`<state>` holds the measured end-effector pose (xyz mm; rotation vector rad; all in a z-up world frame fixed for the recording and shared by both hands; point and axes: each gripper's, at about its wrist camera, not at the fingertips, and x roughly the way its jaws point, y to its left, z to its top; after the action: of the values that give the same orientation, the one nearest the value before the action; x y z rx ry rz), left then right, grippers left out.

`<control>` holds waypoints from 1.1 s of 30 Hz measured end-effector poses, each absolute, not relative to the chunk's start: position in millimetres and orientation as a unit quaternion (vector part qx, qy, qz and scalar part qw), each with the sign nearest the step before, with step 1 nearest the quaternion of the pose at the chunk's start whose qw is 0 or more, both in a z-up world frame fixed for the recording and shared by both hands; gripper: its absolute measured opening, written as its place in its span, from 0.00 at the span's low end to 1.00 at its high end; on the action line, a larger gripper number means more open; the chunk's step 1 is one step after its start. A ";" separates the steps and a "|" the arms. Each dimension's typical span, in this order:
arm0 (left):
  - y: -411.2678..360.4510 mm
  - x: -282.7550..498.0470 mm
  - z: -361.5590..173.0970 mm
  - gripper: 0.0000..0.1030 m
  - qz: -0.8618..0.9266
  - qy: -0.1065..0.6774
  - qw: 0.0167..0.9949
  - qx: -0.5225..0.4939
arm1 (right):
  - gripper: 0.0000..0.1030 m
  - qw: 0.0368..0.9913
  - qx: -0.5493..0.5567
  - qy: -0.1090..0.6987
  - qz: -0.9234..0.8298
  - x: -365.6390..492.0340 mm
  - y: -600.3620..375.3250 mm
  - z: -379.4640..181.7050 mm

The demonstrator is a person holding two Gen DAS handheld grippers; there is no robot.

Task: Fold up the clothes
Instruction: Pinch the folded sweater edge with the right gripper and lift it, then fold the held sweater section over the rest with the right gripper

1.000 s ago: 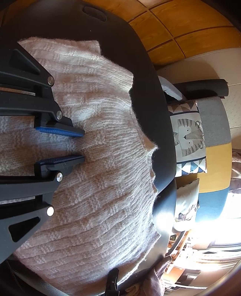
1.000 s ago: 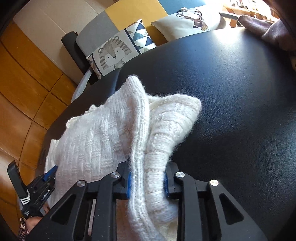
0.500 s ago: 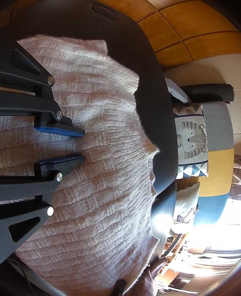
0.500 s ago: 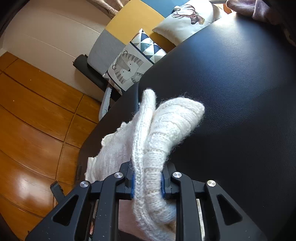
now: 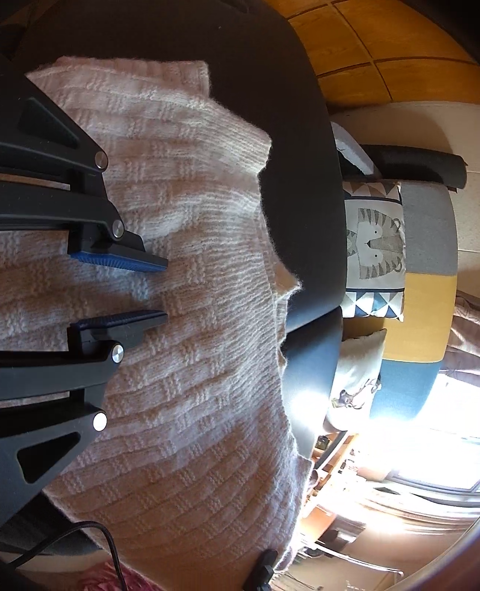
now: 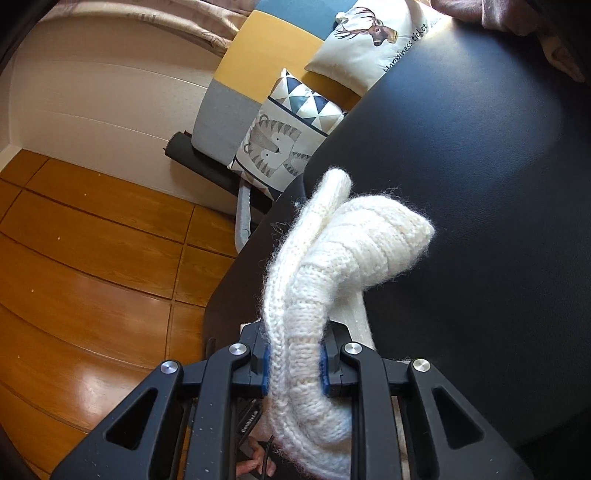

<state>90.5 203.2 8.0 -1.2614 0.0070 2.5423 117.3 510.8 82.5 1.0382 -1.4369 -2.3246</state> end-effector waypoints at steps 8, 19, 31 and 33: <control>190.4 91.8 10.2 0.21 0.887 -0.023 0.164 -0.431 | 0.19 0.179 0.353 -0.489 -0.777 88.6 448.0 125.7; 103.9 103.9 -0.2 0.21 0.897 -0.050 0.097 -0.429 | 0.19 0.233 0.401 -0.448 -0.764 39.9 336.0 137.5; 64.7 130.2 -5.2 0.21 0.915 -0.120 0.122 -0.364 | 0.19 0.271 0.486 -0.393 -0.732 -3.9 206.6 69.0; 54.4 137.7 -5.1 0.21 0.917 -0.140 0.108 -0.359 | 0.19 0.280 0.494 -0.391 -0.724 -7.2 192.9 57.4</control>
<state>137.7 54.4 -5.1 -1.0559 -0.4126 2.6973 -7.2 192.9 57.4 1.3254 -1.0475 -1.9417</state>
